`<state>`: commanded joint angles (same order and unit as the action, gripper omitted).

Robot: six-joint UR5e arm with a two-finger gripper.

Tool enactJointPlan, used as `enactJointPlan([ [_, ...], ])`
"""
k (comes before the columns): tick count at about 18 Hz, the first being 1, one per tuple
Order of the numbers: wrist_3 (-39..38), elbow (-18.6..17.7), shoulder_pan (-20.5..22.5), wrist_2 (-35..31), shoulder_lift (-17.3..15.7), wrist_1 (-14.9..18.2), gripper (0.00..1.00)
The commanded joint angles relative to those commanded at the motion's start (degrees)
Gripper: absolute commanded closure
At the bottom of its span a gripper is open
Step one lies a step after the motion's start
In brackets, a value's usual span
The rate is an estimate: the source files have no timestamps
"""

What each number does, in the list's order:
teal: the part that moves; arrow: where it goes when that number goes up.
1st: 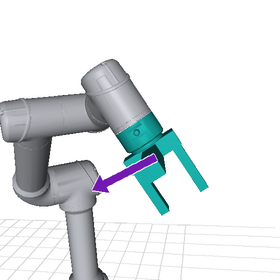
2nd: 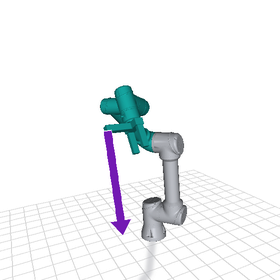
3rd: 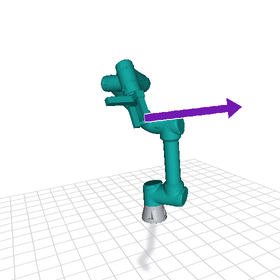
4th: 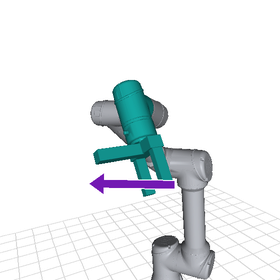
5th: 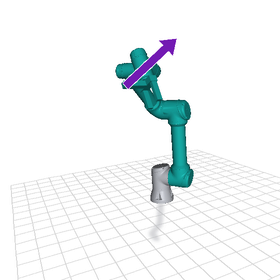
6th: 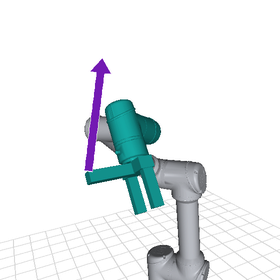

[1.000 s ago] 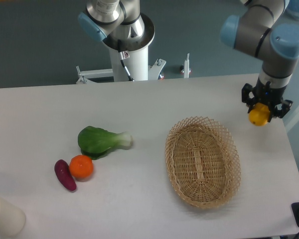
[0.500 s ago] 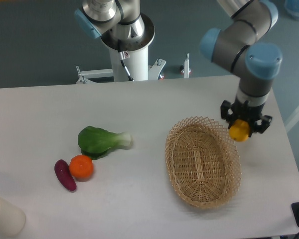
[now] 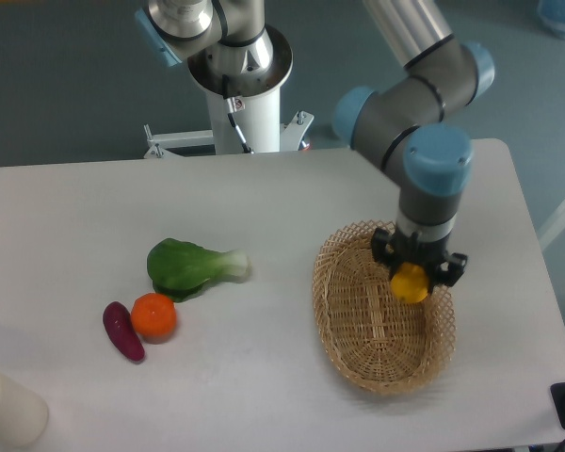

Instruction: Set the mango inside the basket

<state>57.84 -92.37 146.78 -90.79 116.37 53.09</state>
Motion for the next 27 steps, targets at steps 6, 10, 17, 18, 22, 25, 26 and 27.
enactJointPlan([
  [6,-1.67,0.0,-0.79,0.09,0.53,-0.09,0.38],
  [10,-1.5,-0.52,-0.8,0.09,0.53,-3.07,0.09],
  [17,-2.29,-0.35,-0.62,0.88,-0.35,-3.34,0.0],
  [18,-1.94,-0.44,-0.45,0.44,-0.52,-3.25,0.0],
  [22,-1.32,-0.35,2.01,0.26,-2.01,-3.16,0.0],
  [25,0.24,-0.35,4.73,0.35,-2.63,-3.16,0.0],
  [26,2.69,-0.44,5.7,0.35,-2.9,-2.82,0.0],
  [27,5.5,-0.44,6.75,0.35,-3.16,-2.55,0.0],
])
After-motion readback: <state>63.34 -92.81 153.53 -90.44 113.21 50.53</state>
